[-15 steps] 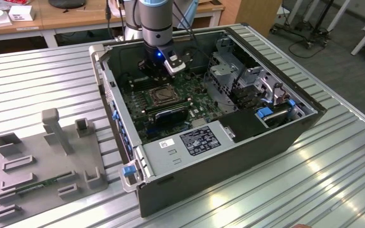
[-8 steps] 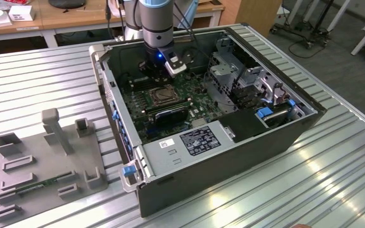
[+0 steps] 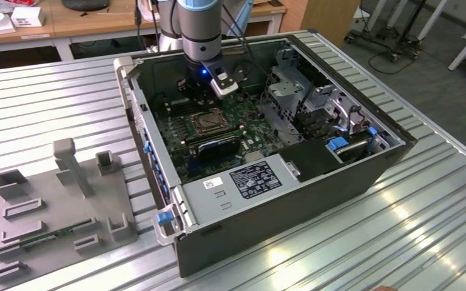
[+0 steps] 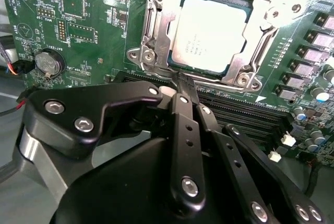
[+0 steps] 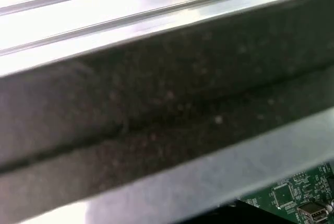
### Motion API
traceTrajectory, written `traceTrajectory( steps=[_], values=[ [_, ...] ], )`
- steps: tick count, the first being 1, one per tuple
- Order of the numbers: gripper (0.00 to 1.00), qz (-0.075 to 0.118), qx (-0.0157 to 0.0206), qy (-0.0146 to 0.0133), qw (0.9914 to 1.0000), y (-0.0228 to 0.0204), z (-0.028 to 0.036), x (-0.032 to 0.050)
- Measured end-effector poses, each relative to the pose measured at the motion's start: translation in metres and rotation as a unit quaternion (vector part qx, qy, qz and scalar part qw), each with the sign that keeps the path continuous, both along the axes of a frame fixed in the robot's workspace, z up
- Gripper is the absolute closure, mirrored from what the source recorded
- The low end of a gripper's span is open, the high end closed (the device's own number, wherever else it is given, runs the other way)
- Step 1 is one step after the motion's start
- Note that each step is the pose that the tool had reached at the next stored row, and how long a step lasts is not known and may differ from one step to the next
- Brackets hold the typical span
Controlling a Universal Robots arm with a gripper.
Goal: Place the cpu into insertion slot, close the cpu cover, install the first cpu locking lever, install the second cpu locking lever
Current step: 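Install the first cpu locking lever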
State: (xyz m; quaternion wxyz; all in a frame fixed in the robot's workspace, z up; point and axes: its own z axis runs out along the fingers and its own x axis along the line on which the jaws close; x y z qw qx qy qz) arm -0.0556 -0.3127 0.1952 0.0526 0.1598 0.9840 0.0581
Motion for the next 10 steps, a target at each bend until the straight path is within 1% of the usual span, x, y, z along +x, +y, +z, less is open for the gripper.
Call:
traceTrajectory(
  steps=[10],
  values=[
    [0.89,0.0,0.0008,-0.0002,1.0,0.0001,-0.0005,0.0001]
  ],
)
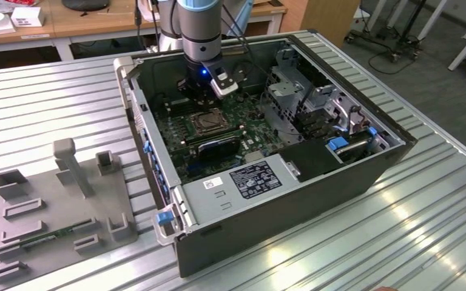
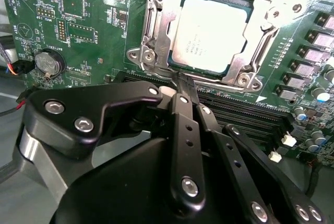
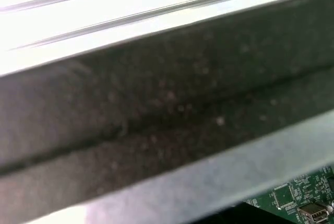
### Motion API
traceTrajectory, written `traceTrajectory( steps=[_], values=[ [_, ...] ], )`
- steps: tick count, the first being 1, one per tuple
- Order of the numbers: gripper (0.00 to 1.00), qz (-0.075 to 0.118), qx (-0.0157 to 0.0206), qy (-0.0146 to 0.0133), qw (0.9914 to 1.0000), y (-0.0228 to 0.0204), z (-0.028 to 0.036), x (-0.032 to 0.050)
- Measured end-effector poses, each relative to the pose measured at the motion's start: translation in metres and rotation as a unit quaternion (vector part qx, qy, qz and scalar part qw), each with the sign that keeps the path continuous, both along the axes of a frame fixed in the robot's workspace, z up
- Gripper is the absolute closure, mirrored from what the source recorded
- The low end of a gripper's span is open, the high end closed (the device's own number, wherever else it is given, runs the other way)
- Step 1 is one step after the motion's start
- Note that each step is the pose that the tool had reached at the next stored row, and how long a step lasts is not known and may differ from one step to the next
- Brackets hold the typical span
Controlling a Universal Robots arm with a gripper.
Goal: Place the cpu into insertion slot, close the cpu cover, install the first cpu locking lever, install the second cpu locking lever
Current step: 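Install the first cpu locking lever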
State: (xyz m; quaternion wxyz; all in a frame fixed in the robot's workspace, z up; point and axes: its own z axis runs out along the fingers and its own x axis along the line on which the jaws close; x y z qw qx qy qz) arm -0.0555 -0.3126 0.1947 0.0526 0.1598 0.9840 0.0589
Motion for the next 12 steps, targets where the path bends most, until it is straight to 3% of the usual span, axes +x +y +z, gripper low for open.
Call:
traceTrajectory(
  steps=[12],
  values=[
    [0.89,0.0,0.0003,-0.0001,1.0,0.0006,0.0039,0.0001]
  ],
)
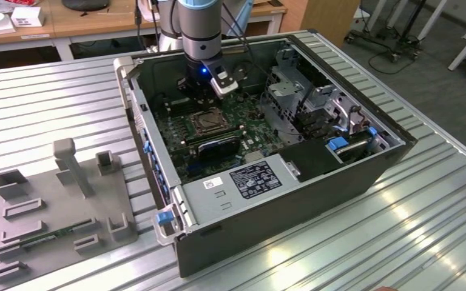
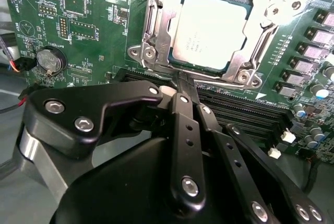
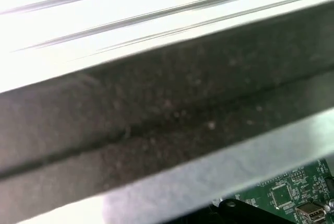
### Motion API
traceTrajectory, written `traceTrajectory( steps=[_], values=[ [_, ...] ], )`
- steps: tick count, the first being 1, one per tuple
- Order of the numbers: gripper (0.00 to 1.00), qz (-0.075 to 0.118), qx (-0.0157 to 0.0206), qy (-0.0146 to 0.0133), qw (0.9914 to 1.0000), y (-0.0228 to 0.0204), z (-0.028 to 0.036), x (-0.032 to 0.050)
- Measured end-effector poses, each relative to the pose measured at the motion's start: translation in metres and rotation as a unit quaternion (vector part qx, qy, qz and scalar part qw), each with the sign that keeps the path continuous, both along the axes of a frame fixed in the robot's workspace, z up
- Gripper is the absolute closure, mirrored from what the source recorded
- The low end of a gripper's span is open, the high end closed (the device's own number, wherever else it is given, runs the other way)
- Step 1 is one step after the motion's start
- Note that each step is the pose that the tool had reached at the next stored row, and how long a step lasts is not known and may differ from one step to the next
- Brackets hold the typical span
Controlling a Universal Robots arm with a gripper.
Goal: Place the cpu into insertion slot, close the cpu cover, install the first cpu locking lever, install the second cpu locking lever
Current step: 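Install the first cpu locking lever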
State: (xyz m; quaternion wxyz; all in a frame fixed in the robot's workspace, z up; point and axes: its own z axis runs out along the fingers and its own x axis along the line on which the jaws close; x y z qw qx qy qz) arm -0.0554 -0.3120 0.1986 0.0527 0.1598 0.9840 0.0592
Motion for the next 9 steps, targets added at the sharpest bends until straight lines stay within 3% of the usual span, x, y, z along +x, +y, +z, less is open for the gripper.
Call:
traceTrajectory(
  steps=[9],
  values=[
    [0.89,0.0,0.0,0.0,1.0,0.0012,0.0038,0.0]
  ],
)
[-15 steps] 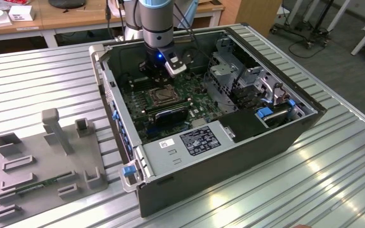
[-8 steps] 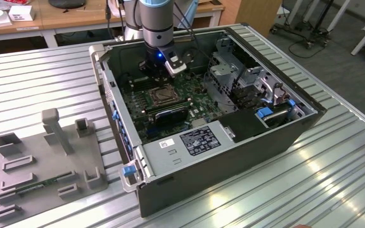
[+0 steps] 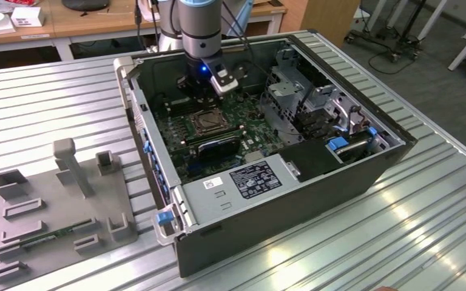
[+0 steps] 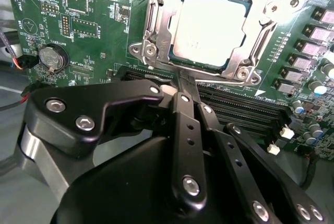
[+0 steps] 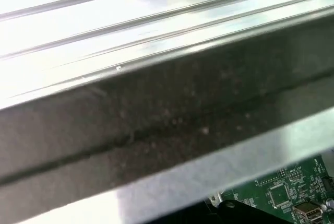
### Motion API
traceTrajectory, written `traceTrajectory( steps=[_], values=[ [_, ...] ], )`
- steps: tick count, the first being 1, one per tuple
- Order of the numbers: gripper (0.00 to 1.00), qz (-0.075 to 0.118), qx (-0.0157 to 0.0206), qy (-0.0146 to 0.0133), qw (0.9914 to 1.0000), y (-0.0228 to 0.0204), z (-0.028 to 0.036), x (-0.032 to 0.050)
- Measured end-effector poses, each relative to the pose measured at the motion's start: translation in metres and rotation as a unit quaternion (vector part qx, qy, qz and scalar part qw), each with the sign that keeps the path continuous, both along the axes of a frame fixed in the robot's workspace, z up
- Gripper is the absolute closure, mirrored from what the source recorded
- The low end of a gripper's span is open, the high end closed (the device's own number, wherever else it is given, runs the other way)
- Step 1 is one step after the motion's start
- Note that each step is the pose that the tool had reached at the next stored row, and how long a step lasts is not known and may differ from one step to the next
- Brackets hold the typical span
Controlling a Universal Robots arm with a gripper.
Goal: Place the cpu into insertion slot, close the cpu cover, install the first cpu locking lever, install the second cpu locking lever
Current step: 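Install the first cpu locking lever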
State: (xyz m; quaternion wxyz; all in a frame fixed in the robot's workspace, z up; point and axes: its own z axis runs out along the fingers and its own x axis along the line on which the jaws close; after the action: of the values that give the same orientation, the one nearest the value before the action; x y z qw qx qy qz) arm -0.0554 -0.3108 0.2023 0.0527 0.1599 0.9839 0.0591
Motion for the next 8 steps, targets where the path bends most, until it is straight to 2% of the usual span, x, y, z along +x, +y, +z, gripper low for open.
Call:
traceTrajectory(
  steps=[8],
  values=[
    [0.89,0.0,0.0,0.0001,1.0,0.0023,0.0058,0.0]
  ],
)
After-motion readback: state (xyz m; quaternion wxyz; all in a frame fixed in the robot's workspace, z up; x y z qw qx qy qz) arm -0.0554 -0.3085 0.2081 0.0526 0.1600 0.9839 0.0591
